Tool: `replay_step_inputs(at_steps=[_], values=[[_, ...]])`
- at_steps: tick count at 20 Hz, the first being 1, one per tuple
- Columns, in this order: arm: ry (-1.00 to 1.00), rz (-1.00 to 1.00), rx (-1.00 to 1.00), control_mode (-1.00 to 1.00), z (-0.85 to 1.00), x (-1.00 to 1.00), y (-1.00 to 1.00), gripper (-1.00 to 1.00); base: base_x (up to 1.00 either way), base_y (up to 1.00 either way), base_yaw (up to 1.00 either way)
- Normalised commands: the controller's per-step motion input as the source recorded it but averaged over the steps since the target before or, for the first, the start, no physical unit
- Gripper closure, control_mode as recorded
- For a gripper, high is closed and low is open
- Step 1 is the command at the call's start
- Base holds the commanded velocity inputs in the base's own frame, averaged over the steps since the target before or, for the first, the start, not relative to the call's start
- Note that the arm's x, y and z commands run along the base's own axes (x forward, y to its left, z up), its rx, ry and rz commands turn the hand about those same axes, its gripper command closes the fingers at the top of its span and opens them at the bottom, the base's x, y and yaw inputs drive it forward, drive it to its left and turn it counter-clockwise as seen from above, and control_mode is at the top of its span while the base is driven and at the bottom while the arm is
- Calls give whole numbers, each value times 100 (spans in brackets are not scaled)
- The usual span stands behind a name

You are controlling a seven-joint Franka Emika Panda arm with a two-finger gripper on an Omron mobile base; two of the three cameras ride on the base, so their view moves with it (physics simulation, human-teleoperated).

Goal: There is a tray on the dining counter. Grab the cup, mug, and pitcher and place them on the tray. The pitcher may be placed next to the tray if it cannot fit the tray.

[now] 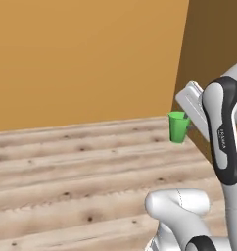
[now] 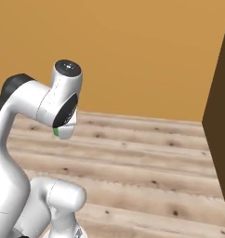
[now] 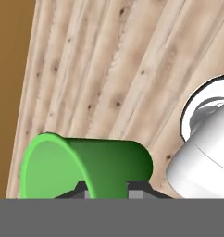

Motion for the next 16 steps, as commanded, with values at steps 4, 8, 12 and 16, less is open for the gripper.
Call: replay_step_inputs(at_steps=[4,8,12,16], values=[[0,0,0,100,0,0,0,100,100,-59,0],[0,0,0,100,0,0,0,100,100,-44,1],[0,0,0,100,0,0,0,100,100,-2,24],[0,0,0,100,0,0,0,100,92,-20,66]])
